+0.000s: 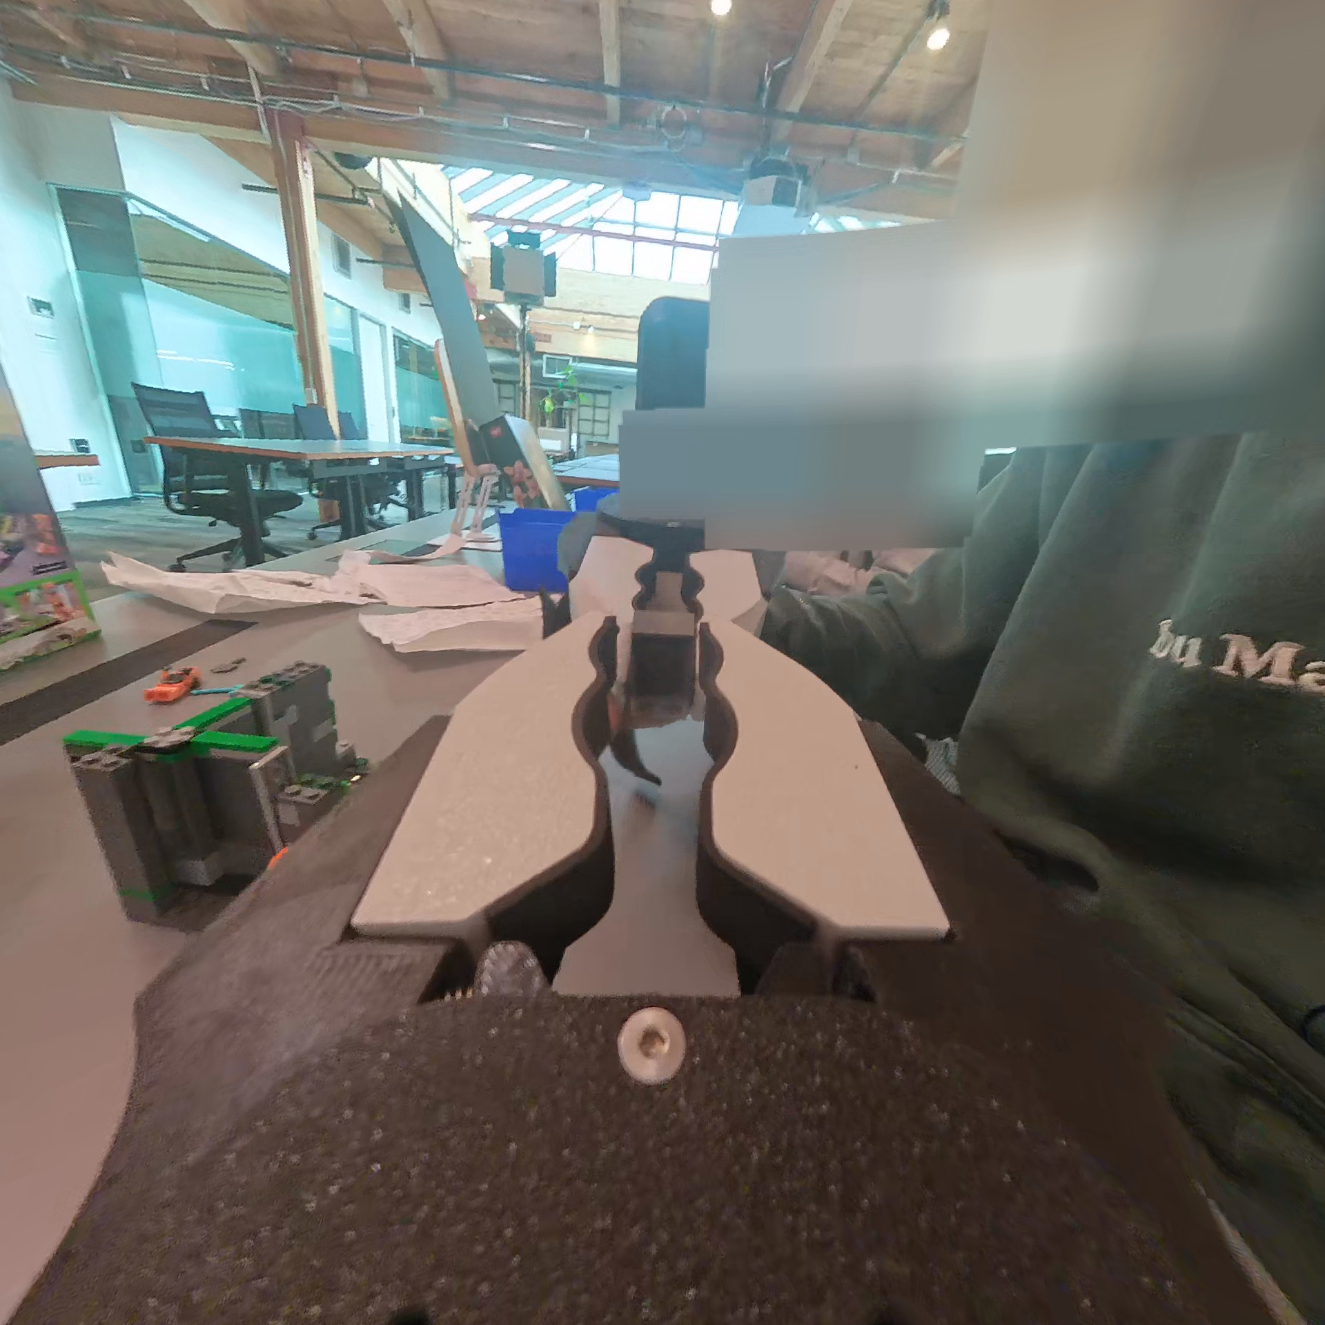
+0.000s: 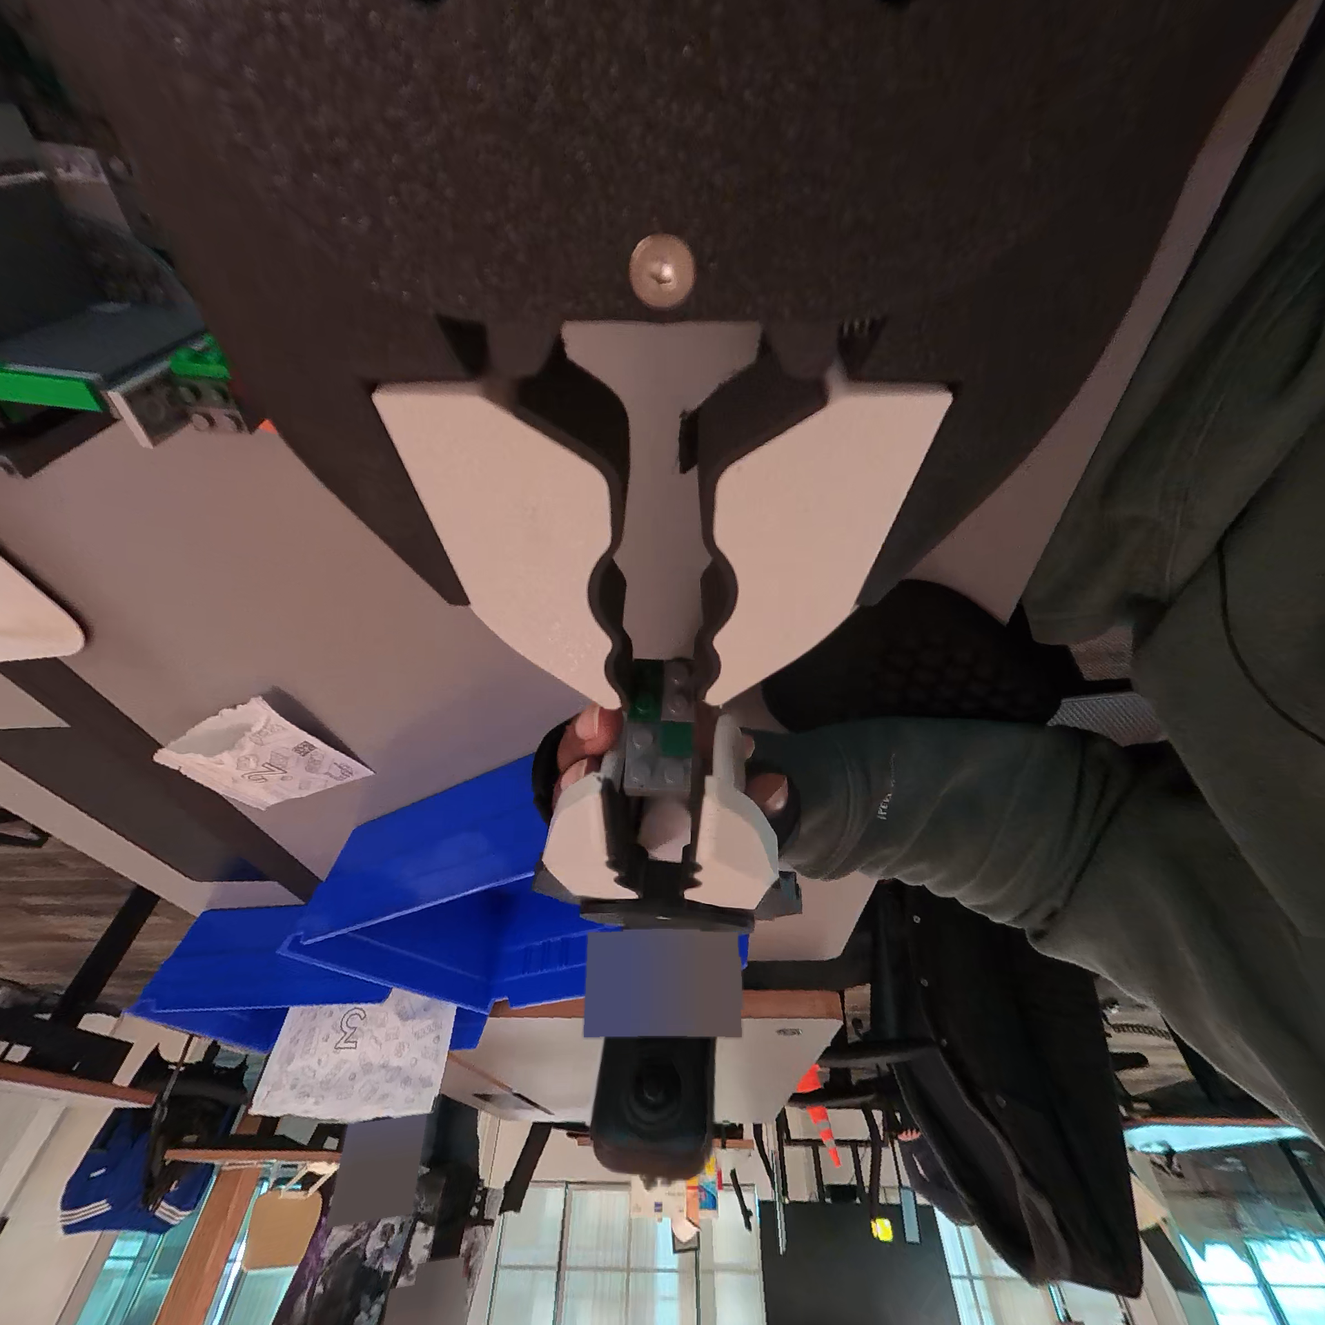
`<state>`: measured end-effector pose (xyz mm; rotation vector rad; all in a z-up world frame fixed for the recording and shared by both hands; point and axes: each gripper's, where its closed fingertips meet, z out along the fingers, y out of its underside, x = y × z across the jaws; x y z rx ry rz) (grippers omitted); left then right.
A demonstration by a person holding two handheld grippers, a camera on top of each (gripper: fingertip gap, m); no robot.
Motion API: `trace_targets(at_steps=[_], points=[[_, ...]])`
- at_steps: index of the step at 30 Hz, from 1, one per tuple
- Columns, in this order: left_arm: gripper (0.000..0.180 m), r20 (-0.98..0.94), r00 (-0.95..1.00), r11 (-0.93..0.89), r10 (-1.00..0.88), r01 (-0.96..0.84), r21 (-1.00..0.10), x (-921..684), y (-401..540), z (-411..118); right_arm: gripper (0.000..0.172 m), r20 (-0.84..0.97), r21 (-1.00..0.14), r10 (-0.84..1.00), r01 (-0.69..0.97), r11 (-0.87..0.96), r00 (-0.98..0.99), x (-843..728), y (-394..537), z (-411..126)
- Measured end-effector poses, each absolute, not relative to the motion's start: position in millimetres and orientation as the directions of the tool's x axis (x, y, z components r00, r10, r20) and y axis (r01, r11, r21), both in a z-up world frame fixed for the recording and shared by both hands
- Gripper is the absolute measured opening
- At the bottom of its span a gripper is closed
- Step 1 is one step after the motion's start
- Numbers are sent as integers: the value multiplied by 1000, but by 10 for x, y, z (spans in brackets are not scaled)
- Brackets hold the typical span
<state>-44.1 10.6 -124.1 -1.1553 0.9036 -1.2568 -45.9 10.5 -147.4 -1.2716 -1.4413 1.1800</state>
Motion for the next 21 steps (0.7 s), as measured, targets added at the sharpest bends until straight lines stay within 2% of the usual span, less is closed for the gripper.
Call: trace_targets(at_steps=[7,13,16,21], points=[[16,44,166,-22,-985,132,-991,-396,113,-1334,16,32,-976,994,210,53,-104,-468,118,-1532],[16,13,206,2,-978,71,-997,-395,160,-1402,17,144,-974,989,172,149,-41,-467,159,-1444],[16,8,210,5,-978,60,-998,-387,166,-1420,11,210,-958,977,192,211,-30,-460,153,-1451],[16,17,209,-5,-978,57,-998,-384,169,-1431,9,243,-947,970,208,243,-26,-460,151,-1475]])
